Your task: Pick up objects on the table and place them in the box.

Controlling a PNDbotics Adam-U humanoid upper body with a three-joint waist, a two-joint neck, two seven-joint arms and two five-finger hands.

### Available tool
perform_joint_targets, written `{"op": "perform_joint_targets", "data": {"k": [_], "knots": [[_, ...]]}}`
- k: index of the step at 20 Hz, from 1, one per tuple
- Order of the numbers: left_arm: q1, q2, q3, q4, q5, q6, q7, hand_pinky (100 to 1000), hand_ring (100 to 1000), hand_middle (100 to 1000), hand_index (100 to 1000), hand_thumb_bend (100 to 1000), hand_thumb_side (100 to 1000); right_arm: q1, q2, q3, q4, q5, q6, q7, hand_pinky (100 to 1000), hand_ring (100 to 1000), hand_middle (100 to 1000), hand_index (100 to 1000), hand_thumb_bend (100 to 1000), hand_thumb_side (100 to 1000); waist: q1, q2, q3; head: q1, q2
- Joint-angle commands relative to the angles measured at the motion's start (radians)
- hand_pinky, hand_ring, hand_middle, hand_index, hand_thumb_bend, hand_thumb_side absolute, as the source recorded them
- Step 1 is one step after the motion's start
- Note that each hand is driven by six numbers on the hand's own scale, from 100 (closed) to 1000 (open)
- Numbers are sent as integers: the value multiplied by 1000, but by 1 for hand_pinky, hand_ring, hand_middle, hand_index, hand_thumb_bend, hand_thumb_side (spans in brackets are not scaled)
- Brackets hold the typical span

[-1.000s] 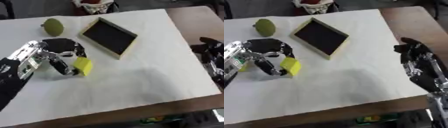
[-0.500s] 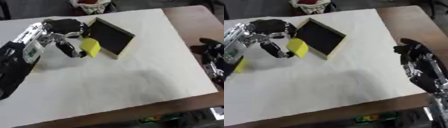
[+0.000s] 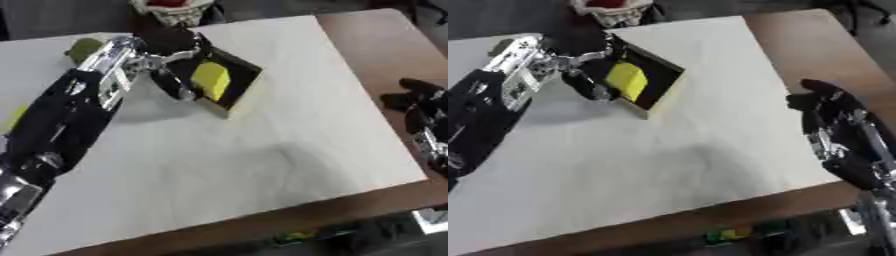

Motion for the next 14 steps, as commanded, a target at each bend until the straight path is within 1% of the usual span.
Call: {"op": "perform_joint_targets", "data": {"k": [1, 7, 12, 14], "knots": [[-30, -14, 23, 31, -56, -8, 40, 724, 632, 616, 764, 385, 189, -14, -6, 3, -14, -13, -1, 8, 852, 814, 634, 878, 100, 470, -3, -13, -6, 8, 5], [-33, -44, 42, 84, -126, -10, 89, 727, 646, 656, 832, 398, 191, -18, -4, 6, -14, -15, -1, 12, 852, 814, 634, 878, 100, 470, -5, -10, -13, 9, 5], [-32, -39, 49, 84, -134, -8, 110, 728, 655, 678, 857, 398, 209, -18, -3, 5, -14, -15, -2, 13, 852, 814, 634, 878, 100, 470, -6, -9, -12, 8, 5], [-30, -31, 51, 72, -121, -7, 109, 725, 652, 675, 858, 390, 199, -17, -3, 4, -13, -14, -2, 12, 852, 813, 634, 878, 100, 470, -7, -9, -9, 5, 5]]}}
